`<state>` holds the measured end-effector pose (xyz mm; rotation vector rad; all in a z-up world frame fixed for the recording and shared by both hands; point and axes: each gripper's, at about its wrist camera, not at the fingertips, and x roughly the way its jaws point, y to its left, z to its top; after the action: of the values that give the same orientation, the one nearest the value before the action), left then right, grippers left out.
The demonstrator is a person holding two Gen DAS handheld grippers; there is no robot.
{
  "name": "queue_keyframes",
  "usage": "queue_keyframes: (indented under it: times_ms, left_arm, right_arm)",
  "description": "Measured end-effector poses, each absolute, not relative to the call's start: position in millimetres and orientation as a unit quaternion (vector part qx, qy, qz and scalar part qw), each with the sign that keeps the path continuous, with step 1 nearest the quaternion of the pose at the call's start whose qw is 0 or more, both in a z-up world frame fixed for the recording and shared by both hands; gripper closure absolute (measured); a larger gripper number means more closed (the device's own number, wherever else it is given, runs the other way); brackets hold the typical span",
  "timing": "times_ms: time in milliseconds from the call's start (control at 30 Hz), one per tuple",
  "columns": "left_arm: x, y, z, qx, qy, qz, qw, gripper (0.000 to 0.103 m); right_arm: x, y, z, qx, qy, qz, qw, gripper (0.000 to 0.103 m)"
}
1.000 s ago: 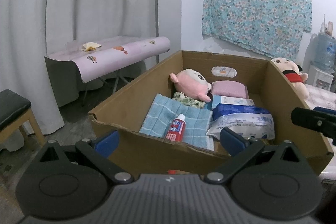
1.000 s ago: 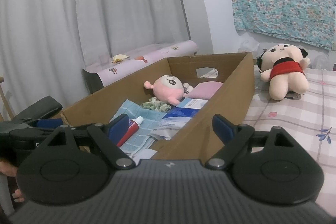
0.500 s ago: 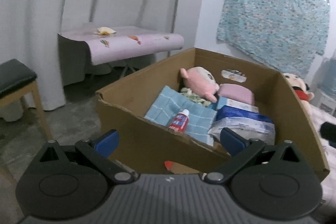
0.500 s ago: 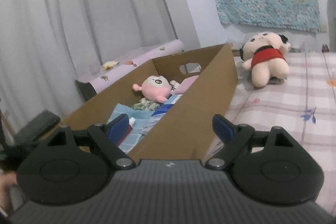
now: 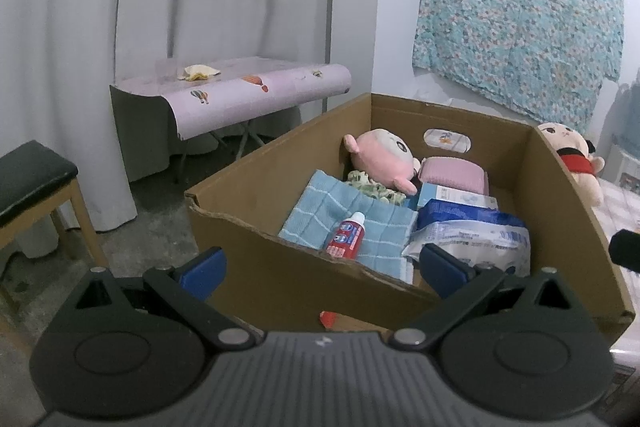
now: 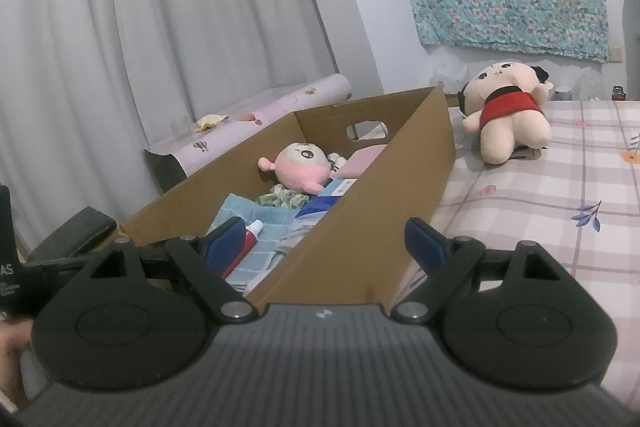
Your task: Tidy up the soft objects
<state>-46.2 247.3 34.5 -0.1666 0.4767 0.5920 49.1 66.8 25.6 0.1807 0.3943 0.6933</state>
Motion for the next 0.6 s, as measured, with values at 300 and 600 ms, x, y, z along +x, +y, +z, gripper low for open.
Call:
queue_keyframes:
  times_ms: [300,600]
  left_arm:
    - [-44.8,247.0,34.6,-0.084,0.234,0.291,0.924,0.000]
    - [-45.3,246.8,33.5,-0.080,0.235,0.289,0.925,0.000]
  right_arm:
    - [49.1,70.2,25.4,0.082,0.192,0.338,0.918,0.016]
    - [53.2,66.5,21.9,0.086,0.187,0.328,0.922,0.016]
